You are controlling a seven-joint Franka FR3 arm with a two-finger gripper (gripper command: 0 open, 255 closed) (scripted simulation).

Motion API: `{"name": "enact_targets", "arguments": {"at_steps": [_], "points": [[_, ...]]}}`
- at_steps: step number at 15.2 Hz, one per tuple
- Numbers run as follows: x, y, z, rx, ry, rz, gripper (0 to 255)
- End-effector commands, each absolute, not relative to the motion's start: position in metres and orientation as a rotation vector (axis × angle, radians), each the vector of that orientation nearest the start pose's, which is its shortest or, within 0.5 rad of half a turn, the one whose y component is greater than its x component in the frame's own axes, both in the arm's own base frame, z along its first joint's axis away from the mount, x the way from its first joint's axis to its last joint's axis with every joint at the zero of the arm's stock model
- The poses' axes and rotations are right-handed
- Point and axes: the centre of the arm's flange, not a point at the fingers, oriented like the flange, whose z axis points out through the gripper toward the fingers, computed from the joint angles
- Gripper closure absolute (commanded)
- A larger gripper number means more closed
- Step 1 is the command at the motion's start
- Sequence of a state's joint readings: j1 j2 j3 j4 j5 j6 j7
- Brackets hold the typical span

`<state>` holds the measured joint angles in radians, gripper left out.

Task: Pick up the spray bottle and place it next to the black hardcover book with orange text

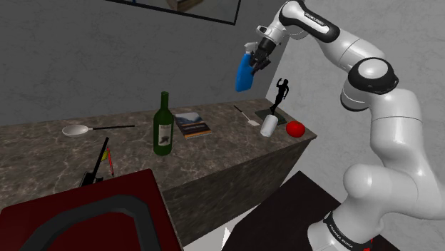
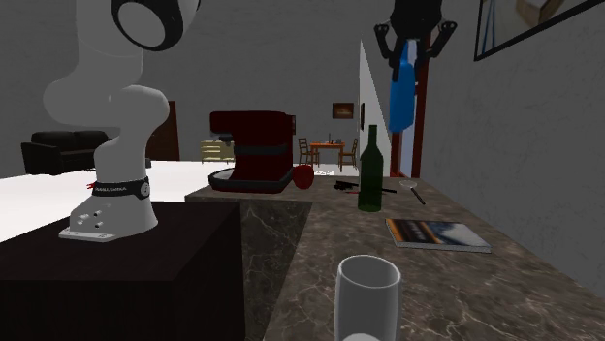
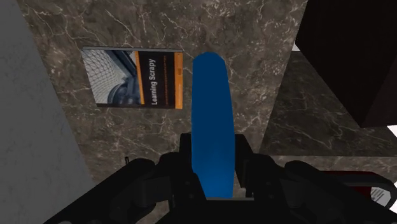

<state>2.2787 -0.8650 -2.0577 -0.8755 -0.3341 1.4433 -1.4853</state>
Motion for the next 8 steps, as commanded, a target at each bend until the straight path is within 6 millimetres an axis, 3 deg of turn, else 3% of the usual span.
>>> {"name": "enact_targets", "arguments": {"at_steps": [1,8], "points": [[0.686,-0.208,0.517,-2.137,-1.862,-0.436,255],[0.686,-0.208,0.481,-2.137,-1.862,-0.436,255]]}}
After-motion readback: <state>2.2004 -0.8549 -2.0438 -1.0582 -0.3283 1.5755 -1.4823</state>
